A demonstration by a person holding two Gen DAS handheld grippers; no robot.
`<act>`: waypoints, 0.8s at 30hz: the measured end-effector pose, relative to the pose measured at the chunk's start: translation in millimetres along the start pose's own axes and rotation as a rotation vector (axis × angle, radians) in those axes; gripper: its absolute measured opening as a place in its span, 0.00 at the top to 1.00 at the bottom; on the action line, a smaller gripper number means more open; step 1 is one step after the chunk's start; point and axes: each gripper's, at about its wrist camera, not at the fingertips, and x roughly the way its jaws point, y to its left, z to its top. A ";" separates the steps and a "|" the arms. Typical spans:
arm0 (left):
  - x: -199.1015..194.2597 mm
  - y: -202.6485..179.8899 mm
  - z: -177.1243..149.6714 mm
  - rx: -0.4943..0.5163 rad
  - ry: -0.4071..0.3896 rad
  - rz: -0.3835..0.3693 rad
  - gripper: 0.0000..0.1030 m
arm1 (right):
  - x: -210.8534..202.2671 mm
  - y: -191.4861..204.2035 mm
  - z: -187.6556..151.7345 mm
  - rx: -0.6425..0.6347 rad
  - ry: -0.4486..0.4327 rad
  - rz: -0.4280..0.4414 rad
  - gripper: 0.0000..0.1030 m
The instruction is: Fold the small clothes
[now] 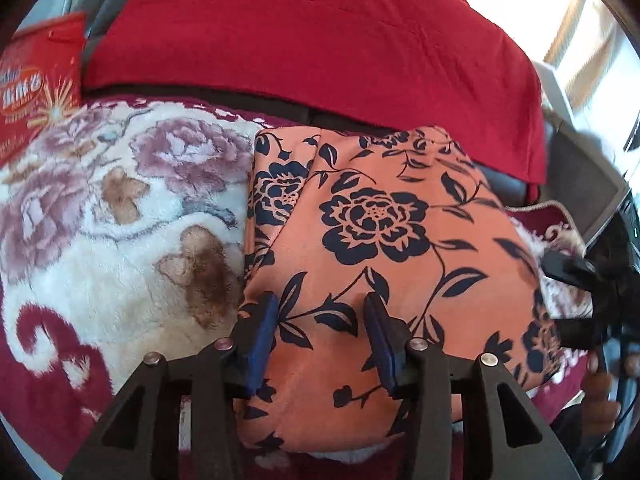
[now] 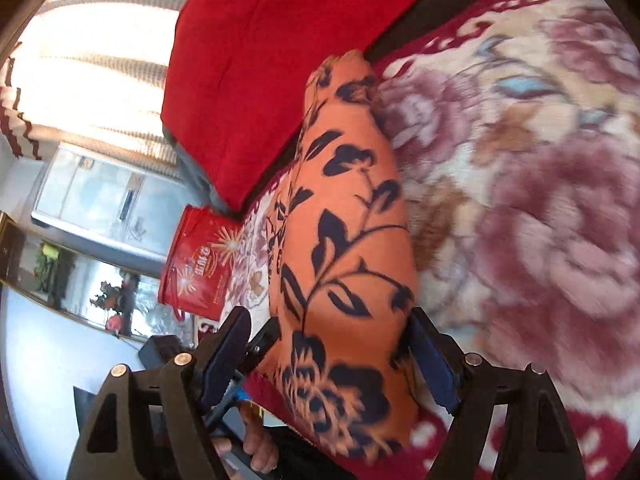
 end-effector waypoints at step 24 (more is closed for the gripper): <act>6.9 -15.7 -7.3 0.081 0.010 -0.020 0.56 | 35.5 15.7 50.6 -0.081 -0.001 -0.194 0.58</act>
